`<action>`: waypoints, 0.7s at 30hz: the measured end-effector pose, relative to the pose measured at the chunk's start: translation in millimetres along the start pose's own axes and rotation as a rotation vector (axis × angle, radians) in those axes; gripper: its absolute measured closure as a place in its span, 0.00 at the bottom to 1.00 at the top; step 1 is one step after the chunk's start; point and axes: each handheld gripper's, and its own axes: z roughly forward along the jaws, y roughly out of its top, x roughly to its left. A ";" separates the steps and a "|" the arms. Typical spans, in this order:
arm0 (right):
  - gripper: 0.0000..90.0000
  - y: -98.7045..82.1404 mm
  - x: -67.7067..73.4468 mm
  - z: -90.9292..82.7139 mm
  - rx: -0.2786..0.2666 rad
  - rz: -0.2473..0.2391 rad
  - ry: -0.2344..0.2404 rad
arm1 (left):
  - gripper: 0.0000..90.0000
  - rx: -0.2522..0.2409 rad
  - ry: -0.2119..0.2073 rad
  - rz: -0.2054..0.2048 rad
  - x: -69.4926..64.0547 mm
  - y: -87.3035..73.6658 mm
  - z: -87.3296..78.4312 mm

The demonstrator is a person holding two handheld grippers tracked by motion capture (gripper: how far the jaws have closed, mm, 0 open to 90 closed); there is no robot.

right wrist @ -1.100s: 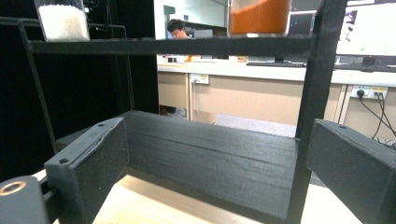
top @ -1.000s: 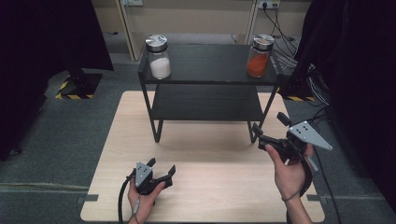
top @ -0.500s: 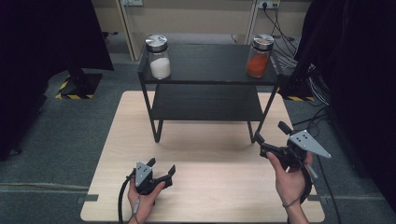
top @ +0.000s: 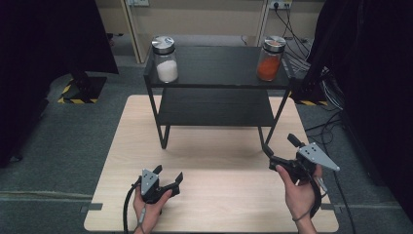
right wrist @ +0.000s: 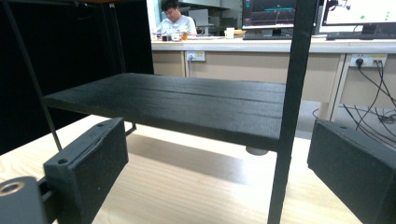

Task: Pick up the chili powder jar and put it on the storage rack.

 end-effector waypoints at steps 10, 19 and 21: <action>0.06 -17.5 -1.8 -0.6 0.032 0.019 -0.001 | 0.12 -0.001 0.001 0.002 -0.4 -0.2 0.0; 0.06 -33.7 -3.6 -2.2 0.059 0.031 -0.002 | 0.12 0.001 0.001 0.003 -0.4 0.2 0.1; 0.06 -37.4 -3.5 -2.6 0.065 0.033 -0.002 | 0.12 0.000 0.001 0.004 -0.6 0.0 0.1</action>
